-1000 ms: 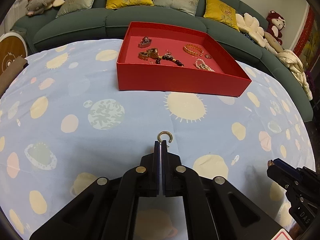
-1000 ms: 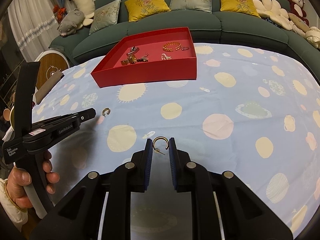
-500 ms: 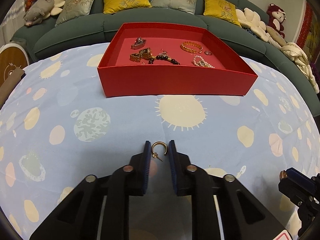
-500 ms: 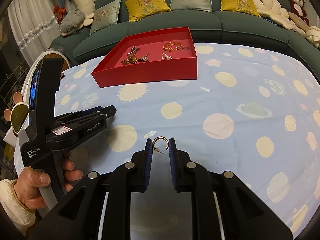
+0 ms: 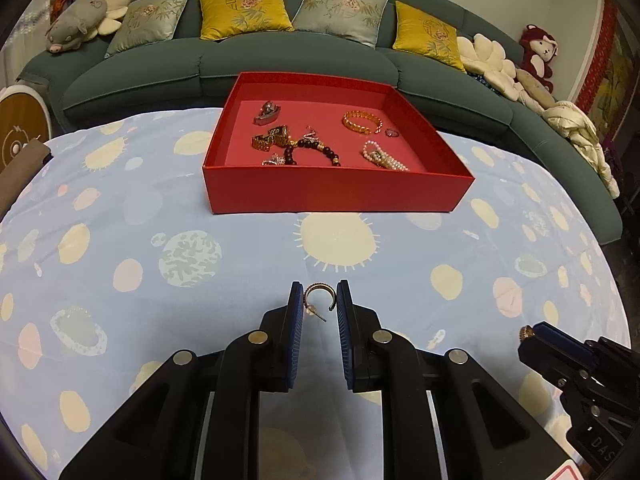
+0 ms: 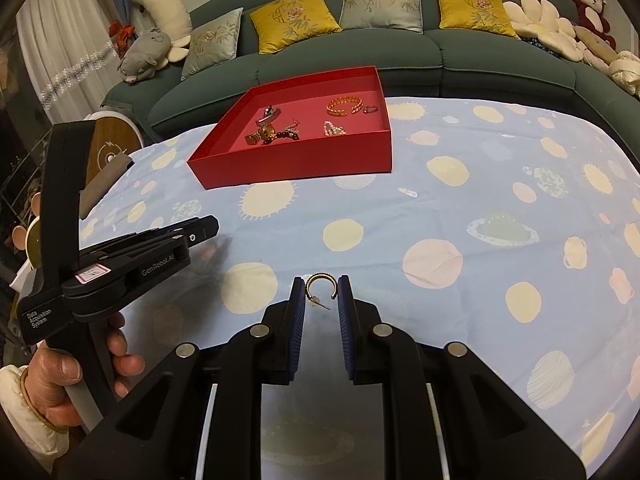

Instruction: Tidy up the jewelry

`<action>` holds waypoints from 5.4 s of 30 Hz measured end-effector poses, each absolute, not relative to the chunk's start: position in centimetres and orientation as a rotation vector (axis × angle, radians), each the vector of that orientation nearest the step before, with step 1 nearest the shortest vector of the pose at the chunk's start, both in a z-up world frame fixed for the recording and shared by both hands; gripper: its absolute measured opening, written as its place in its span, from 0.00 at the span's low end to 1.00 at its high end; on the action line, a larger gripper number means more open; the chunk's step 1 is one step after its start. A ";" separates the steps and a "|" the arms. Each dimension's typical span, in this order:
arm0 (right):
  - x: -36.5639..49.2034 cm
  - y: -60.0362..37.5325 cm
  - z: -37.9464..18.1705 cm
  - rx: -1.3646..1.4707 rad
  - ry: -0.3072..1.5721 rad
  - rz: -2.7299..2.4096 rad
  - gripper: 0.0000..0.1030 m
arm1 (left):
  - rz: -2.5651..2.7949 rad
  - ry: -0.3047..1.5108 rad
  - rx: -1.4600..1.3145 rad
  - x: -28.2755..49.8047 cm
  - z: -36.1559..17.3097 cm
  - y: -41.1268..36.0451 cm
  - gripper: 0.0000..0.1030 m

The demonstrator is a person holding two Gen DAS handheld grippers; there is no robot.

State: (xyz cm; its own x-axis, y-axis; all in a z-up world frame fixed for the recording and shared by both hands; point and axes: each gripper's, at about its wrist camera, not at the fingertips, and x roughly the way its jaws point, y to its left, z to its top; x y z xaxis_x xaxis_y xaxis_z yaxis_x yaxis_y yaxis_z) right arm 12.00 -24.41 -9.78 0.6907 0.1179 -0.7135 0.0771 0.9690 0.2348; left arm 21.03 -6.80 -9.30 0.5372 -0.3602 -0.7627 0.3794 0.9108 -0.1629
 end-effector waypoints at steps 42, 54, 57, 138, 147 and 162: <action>37.1 -29.7 -7.5 0.368 0.783 0.087 0.16 | -0.373 0.885 0.042 42.4 -5.4 -13.3 0.15; 34.9 -30.8 -6.0 0.394 0.698 0.073 0.54 | -0.305 0.845 -0.058 41.5 -3.8 -10.1 0.56; 31.7 -31.4 -3.7 0.412 0.641 0.086 0.54 | -0.305 0.785 -0.071 38.8 -1.4 -8.2 0.56; 14.2 -22.0 -5.4 0.103 0.630 -0.115 0.94 | -0.094 0.748 0.105 19.5 -4.5 -5.4 0.84; 14.2 -22.1 -5.4 0.103 0.629 -0.115 0.94 | -0.089 0.733 0.111 19.4 -4.3 -5.6 0.84; 14.1 -22.3 -5.3 0.103 0.628 -0.117 0.94 | -0.085 0.715 0.117 19.2 -4.2 -5.6 0.84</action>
